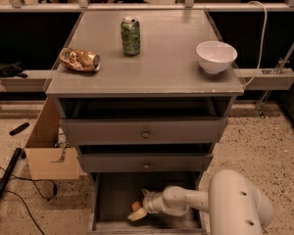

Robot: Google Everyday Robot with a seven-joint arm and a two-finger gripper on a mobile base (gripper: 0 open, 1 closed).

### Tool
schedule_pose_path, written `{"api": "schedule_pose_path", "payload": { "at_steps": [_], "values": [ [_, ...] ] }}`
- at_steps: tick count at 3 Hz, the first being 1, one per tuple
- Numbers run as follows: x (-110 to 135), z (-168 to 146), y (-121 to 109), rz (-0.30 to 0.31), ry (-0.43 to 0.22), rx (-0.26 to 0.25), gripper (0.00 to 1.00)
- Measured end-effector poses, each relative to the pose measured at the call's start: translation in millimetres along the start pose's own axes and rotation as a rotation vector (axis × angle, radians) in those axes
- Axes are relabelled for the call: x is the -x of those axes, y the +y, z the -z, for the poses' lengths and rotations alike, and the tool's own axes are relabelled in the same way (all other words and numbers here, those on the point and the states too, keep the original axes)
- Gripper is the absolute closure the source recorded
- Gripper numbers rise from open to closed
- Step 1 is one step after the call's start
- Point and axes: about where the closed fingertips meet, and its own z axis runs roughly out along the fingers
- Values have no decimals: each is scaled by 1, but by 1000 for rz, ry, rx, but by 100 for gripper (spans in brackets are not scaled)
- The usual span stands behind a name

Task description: Pick orange from bottom drawer and place on counter

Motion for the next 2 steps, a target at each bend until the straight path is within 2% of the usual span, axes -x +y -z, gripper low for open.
{"api": "schedule_pose_path", "payload": {
  "at_steps": [2],
  "values": [
    [0,0,0,0,0,0,60]
  ]
}}
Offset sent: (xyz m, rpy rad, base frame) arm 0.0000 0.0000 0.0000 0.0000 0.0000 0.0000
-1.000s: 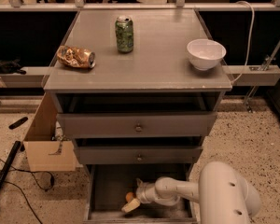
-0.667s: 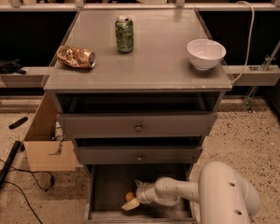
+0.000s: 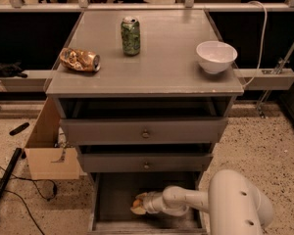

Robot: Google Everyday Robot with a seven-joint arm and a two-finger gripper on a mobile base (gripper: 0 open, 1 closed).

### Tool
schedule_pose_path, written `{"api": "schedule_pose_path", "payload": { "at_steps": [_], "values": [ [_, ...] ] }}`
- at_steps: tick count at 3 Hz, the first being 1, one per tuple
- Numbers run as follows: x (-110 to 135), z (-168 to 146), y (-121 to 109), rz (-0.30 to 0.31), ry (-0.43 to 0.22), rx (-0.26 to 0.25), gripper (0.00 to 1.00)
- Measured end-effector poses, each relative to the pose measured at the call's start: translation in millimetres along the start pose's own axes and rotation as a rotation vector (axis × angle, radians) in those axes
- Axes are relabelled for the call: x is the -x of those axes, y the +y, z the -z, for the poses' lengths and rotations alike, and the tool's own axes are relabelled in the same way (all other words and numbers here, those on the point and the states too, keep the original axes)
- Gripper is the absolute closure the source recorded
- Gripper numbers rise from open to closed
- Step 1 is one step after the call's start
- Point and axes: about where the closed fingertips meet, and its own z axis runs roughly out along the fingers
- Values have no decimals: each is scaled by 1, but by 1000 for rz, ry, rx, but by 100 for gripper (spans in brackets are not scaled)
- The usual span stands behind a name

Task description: Pick orange from bottom drawer and place on counter

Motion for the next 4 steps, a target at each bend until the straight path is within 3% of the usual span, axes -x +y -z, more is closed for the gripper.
{"api": "schedule_pose_path", "payload": {
  "at_steps": [1,2,4],
  "values": [
    [0,0,0,0,0,0,91],
    [0,0,0,0,0,0,100],
    [7,15,9,14,0,9,100]
  ]
}}
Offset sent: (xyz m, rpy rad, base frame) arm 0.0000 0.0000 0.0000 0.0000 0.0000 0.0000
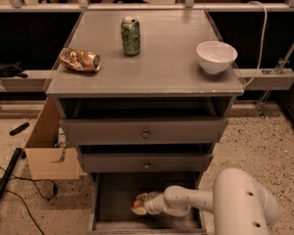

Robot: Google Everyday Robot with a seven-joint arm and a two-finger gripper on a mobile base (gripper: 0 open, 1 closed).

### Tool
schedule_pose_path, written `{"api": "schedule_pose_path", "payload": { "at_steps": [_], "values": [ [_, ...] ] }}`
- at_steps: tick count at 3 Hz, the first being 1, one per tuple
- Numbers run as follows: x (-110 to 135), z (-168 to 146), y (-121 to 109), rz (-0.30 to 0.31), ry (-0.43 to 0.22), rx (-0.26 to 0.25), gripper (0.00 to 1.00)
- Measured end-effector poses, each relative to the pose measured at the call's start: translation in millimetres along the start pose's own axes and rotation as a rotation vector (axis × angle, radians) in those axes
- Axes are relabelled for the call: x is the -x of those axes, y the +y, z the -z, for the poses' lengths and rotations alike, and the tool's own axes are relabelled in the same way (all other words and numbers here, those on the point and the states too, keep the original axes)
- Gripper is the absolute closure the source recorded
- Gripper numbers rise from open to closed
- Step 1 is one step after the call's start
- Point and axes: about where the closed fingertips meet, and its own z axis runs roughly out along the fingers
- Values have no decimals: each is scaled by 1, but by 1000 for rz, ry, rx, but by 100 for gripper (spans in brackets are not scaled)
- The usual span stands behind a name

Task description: Pick orange from bottom drawer and place on counter

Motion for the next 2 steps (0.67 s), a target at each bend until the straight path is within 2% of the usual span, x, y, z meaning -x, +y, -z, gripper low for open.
{"api": "schedule_pose_path", "payload": {
  "at_steps": [1,2],
  "values": [
    [15,36,8,-17,-16,-19,100],
    [31,88,29,-13,-45,-39,100]
  ]
}}
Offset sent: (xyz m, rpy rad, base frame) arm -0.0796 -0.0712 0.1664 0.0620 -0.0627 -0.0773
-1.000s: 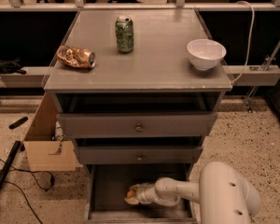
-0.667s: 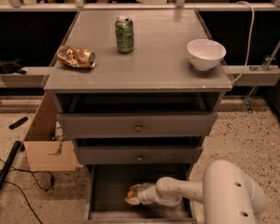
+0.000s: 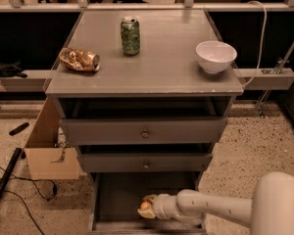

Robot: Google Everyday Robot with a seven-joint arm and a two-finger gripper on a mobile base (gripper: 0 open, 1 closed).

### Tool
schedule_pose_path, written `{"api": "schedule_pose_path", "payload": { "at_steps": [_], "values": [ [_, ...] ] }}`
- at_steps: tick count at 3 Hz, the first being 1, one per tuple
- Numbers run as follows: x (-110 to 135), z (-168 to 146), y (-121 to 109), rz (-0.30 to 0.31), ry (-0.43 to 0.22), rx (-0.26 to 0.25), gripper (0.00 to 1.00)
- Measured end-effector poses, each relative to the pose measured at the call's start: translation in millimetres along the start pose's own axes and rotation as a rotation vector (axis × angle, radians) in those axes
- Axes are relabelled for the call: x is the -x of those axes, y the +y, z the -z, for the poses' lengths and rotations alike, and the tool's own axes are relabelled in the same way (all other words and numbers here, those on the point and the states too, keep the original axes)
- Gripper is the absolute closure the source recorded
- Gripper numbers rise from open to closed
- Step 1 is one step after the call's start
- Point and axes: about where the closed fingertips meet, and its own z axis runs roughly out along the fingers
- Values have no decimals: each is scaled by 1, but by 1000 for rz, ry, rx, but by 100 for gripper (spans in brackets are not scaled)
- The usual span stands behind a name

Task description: Pick orange from bottom drawer and place on counter

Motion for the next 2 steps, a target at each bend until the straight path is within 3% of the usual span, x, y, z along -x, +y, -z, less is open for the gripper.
{"api": "schedule_pose_path", "payload": {
  "at_steps": [1,2],
  "values": [
    [12,64,23,-5,-25,-25,100],
    [40,117,41,36,-16,-18,100]
  ]
}}
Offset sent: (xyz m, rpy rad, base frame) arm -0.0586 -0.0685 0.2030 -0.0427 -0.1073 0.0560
